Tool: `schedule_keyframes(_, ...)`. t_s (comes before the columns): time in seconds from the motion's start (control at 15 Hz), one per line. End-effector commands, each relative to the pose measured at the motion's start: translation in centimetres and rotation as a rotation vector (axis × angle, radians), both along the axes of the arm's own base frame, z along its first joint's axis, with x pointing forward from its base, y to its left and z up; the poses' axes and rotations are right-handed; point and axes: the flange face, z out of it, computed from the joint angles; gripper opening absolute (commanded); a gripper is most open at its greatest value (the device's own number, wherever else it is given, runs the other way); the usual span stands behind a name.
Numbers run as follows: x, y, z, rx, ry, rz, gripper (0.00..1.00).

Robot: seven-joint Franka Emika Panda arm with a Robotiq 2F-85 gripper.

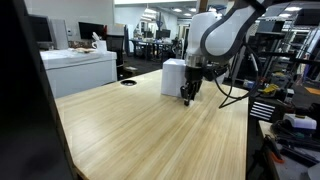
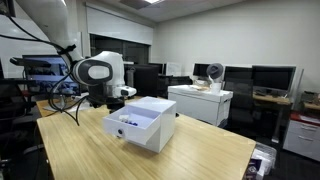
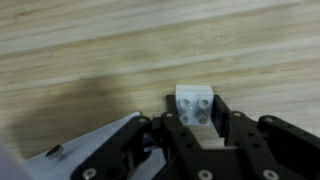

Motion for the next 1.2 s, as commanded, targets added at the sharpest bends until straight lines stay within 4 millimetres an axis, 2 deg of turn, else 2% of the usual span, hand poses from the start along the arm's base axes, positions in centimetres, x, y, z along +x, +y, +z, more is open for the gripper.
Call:
schedule_keyframes(0.0,0.2,-0.2,0.1,0.002,-0.015,-0.009,0.11)
schedule_keyframes(0.13,0.2,0.1,0.7,0.008,-0.025,-0.004,0.13)
schedule_keyframes(0.27,0.3,0.4,2.6,-0.004,-0.031,0.001,0.13)
schedule_keyframes(0.47,0.7,1.1,7.3,-0.036,-0.047,0.047,0.13)
schedule_keyframes(0.6,1.1,1.8,12.0,-0.059,-0.083,0.08,0.13)
schedule_keyframes(0.8,1.2,2.3,15.7,-0.089,-0.127,0.101,0.13)
schedule_keyframes(0.93,1.1,1.9,17.8,-0.108,-0.154,0.096,0.13)
schedule_keyframes(1.13,0.6,-0.6,19.1,-0.131,-0.176,0.039,0.13)
